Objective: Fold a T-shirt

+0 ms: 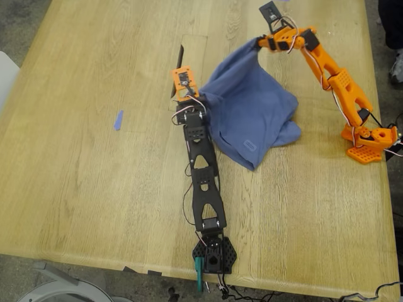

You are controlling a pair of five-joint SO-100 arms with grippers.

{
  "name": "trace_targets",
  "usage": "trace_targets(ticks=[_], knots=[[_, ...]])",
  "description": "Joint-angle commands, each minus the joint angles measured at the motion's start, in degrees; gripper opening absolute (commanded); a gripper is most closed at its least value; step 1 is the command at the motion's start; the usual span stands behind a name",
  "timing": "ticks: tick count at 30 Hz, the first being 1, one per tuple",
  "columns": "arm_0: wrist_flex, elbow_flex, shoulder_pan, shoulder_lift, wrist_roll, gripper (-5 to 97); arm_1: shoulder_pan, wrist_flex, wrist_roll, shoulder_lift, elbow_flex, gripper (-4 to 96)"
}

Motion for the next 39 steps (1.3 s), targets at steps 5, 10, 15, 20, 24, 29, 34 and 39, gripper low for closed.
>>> trace_targets(ticks=[5, 10, 15, 20, 24, 29, 34, 39], knots=[[14.94, -0.88, 2.37, 17.58, -2.02, 0, -2.72, 13.27, 1.41, 18.81, 8.96, 0.0], [14.94, 13.10, 4.48, 26.54, -3.08, 0, -4.39, 13.27, 1.58, 34.63, 32.96, 0.0], [14.94, 21.53, 6.94, 30.59, -3.69, 0, -5.10, 12.83, 1.49, 48.78, 55.72, 0.0], [14.94, 29.09, 12.30, 32.70, -4.57, 0, -6.50, 9.49, 1.67, 58.45, 72.42, 0.0], [14.94, 39.02, 15.64, 36.56, -4.83, 0, -6.94, 6.94, 1.76, 65.74, 84.73, 0.0], [14.85, 45.62, 19.60, 39.29, -5.01, 0, -7.47, 5.36, 1.76, 74.97, 98.09, 0.0], [14.85, 56.60, 23.64, 45.62, -5.45, 0, -8.17, 5.80, 1.93, 83.32, 107.58, 0.0], [13.97, 71.37, 28.39, 54.49, -6.24, 0, -8.70, 8.88, 1.93, 90.18, 113.82, 0.0]])
